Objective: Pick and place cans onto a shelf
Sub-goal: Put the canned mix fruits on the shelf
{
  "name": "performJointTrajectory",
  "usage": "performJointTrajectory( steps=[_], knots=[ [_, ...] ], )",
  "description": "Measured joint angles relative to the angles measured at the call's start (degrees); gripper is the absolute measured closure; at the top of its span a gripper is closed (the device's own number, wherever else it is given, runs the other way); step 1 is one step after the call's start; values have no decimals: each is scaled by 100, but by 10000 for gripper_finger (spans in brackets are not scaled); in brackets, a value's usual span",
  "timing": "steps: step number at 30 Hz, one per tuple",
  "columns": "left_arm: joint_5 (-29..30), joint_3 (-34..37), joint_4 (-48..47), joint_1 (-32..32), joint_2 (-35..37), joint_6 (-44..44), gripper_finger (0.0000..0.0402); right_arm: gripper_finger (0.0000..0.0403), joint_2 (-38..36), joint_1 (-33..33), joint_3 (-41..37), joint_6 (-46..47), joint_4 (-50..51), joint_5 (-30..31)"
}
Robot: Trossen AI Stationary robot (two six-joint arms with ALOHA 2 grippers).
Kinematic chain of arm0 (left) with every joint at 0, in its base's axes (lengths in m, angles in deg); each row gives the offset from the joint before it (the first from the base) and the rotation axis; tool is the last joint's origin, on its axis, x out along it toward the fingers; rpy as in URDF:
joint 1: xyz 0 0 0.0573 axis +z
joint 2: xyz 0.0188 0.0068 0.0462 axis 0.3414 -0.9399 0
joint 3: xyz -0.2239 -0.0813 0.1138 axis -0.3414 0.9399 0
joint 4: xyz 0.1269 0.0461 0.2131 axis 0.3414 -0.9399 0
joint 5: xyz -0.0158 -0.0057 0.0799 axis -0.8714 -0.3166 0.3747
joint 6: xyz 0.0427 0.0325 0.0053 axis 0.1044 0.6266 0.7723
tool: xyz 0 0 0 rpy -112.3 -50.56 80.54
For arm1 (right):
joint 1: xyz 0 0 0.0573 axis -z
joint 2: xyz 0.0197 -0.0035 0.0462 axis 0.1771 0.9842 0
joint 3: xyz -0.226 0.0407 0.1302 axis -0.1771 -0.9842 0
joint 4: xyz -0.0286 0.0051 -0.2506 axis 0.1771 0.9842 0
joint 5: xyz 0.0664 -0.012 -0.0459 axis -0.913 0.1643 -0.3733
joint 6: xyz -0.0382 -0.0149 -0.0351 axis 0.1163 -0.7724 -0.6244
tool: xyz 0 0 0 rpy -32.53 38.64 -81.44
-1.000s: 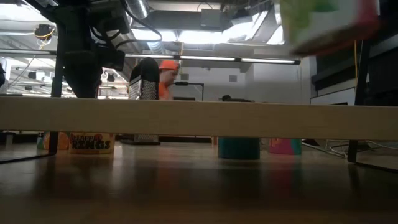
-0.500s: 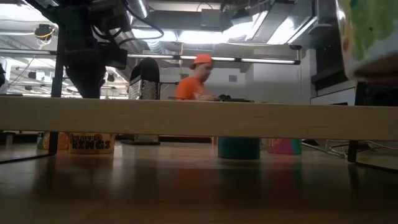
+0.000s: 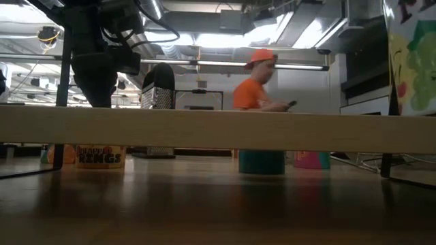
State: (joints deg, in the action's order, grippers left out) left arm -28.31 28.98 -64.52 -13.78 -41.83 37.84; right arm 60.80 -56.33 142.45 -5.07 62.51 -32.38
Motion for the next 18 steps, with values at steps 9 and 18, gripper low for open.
performJointTrajectory(
  steps=[9, 18],
  knots=[
    [0, 0, 11, 1, 0, 2, 331, 380, 1, 2, -5, -16, 120, -39],
    [0, 0, 12, -1, 0, 2, 331, 367, 7, 2, -9, -35, 149, -39]
  ],
)
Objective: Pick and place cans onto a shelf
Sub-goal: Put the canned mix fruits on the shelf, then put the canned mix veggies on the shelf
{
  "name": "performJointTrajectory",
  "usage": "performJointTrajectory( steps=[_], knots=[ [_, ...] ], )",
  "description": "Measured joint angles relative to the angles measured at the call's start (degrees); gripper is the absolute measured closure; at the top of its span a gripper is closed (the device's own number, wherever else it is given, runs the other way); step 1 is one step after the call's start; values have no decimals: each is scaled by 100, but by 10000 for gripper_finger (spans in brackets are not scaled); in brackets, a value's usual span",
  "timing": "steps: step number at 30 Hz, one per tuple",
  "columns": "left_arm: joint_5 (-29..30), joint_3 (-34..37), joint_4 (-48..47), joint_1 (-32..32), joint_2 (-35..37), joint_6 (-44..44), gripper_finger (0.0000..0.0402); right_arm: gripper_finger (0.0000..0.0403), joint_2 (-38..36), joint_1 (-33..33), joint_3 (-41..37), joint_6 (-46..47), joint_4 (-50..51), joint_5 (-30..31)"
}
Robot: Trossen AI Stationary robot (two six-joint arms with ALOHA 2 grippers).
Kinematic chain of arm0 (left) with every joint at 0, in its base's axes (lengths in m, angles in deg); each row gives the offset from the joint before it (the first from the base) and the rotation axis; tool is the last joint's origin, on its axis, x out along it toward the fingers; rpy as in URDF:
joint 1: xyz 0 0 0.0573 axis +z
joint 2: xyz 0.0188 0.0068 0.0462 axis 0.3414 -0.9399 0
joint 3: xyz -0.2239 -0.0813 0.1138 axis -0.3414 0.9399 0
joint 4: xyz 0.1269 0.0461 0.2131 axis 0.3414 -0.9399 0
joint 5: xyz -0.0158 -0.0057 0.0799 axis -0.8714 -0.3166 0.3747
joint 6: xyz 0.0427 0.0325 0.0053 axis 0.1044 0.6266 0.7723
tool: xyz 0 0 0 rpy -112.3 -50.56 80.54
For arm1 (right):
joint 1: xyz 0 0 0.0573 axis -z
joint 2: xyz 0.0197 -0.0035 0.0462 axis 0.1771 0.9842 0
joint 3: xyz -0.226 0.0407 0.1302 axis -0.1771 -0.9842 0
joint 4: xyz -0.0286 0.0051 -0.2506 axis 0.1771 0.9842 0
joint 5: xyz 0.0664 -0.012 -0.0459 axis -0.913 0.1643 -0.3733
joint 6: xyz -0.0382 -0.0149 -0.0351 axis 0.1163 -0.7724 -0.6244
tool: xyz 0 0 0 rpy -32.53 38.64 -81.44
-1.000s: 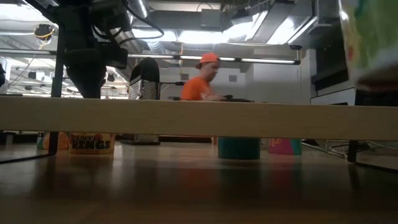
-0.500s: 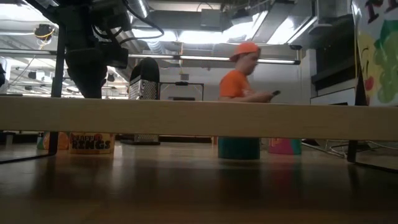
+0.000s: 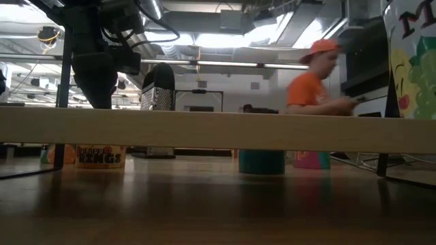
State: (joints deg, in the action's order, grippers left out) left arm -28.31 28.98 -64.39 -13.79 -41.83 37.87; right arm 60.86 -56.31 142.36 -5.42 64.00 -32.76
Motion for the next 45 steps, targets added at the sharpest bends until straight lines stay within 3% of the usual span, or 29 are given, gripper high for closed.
performJointTrajectory(
  steps=[8, 19, 26, 35, 40, 45],
  knots=[
    [-2, 0, -1, 0, 0, 0, 331, 362, 2, 11, 0, 0, 0, -155],
    [-1, 0, -1, 2, 0, -17, 331, 293, 4, 13, 0, 15, 35, -153],
    [-2, 0, 1, 0, 0, -22, 331, 292, -115, 13, 0, -206, 96, -158],
    [-2, 0, 7, 0, 0, -24, 331, 291, -858, 171, 184, -337, 66, -152],
    [-1, 0, 6, 1, 0, -24, 331, 291, -1198, 421, 435, -1081, 76, -88],
    [-2, 0, 8, 0, 0, -24, 331, 291, -1478, 1016, 613, -1893, 79, 480]
  ],
)
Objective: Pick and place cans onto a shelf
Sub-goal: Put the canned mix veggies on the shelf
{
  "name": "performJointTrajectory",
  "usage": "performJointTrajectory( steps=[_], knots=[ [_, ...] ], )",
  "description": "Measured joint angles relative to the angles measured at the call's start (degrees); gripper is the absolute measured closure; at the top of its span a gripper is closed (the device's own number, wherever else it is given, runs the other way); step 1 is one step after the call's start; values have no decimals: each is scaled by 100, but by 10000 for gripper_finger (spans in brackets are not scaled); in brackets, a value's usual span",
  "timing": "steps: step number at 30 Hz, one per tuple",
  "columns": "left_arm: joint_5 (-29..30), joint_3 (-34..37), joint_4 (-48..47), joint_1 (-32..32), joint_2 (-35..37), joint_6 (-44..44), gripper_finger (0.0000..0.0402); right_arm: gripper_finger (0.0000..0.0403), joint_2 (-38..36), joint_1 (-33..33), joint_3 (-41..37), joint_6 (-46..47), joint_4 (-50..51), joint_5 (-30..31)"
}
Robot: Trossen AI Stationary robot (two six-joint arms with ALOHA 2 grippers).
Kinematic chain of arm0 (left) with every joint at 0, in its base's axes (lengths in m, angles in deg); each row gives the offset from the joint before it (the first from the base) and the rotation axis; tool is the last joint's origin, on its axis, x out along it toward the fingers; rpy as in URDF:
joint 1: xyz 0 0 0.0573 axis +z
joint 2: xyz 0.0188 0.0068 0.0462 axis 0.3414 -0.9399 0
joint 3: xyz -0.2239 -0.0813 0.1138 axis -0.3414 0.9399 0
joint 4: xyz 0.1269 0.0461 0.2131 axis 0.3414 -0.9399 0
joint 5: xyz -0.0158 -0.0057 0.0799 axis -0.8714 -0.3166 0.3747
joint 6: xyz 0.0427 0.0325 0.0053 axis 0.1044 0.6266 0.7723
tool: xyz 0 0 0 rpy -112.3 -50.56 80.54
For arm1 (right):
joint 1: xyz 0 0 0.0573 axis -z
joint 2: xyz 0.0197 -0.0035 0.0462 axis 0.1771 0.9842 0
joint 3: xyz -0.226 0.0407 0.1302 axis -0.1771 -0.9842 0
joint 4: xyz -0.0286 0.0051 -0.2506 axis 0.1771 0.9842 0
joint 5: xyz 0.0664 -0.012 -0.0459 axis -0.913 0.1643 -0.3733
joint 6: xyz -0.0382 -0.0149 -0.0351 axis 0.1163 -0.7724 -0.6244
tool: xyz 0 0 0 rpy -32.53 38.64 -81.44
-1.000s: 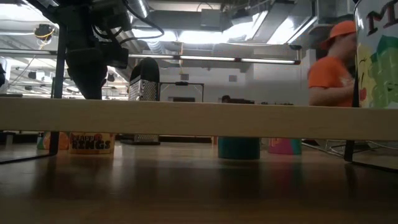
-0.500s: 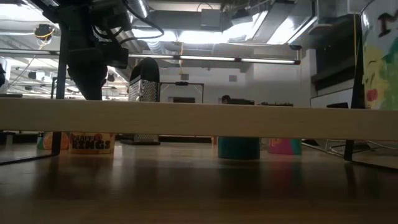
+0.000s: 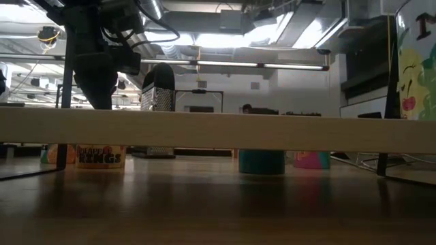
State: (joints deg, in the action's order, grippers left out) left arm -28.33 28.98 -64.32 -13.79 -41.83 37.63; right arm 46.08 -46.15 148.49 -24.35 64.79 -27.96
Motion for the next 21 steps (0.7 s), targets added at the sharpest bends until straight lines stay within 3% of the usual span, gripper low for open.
performJointTrajectory(
  steps=[7, 14, 21],
  knots=[
    [0, 0, 4, 0, 0, 0, 331, 291, -146, 1546, 12, -667, 680, -112],
    [1, 0, 19, 0, 0, 0, 331, 291, 89, 3260, -501, -679, 844, -1472],
    [0, 0, 50, 0, 0, 0, 331, 291, 387, 4095, -1080, -797, 509, -1685]
  ],
)
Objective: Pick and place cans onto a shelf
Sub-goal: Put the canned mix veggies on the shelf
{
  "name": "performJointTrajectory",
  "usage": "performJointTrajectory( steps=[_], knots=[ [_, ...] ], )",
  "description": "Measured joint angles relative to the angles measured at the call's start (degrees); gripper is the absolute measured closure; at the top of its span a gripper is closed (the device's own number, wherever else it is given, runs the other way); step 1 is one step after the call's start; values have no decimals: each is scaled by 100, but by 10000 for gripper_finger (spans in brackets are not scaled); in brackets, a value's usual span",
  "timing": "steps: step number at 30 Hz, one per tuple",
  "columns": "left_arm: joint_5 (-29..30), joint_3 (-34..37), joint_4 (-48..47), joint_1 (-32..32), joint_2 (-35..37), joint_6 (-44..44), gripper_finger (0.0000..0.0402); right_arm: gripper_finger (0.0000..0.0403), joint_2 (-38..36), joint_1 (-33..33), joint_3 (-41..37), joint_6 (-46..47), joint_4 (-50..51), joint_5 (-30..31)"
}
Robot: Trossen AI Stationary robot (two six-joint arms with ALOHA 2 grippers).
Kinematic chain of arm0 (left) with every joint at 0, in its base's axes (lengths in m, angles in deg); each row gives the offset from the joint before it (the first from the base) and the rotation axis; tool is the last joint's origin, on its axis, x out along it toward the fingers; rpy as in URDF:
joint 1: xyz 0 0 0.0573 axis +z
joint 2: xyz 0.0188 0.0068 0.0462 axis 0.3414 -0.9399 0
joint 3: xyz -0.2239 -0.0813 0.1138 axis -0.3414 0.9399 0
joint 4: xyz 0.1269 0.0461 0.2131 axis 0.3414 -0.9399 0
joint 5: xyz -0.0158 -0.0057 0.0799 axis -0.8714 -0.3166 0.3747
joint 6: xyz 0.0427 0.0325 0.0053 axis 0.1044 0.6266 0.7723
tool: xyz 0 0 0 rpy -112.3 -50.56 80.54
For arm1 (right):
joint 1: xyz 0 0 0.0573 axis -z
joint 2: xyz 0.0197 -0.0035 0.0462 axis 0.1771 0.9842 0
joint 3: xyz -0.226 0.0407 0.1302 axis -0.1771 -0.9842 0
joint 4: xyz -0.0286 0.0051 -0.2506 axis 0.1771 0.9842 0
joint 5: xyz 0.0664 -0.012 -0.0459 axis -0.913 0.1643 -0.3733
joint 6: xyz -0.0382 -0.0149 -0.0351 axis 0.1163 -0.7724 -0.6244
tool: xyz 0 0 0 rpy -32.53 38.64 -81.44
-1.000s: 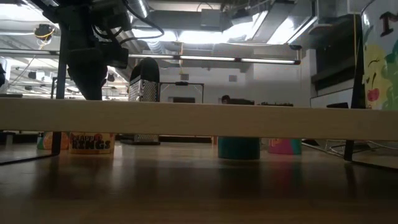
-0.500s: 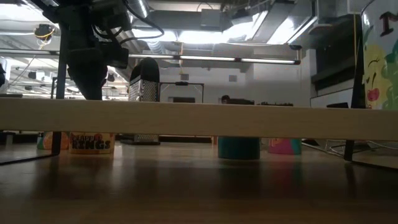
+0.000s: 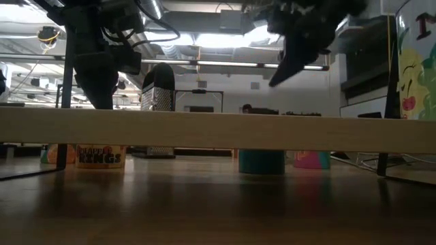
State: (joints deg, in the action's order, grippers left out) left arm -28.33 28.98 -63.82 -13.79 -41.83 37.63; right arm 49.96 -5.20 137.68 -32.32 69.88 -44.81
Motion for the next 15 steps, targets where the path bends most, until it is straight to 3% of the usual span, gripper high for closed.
performJointTrajectory(
  steps=[10, 15],
  knots=[
    [1, 0, -3, 0, 0, 0, 331, 291, 303, 342, -501, -338, -634, -34],
    [0, 0, -1, 0, 0, 0, 331, 291, 338, 351, -501, -587, -693, -455]
  ],
)
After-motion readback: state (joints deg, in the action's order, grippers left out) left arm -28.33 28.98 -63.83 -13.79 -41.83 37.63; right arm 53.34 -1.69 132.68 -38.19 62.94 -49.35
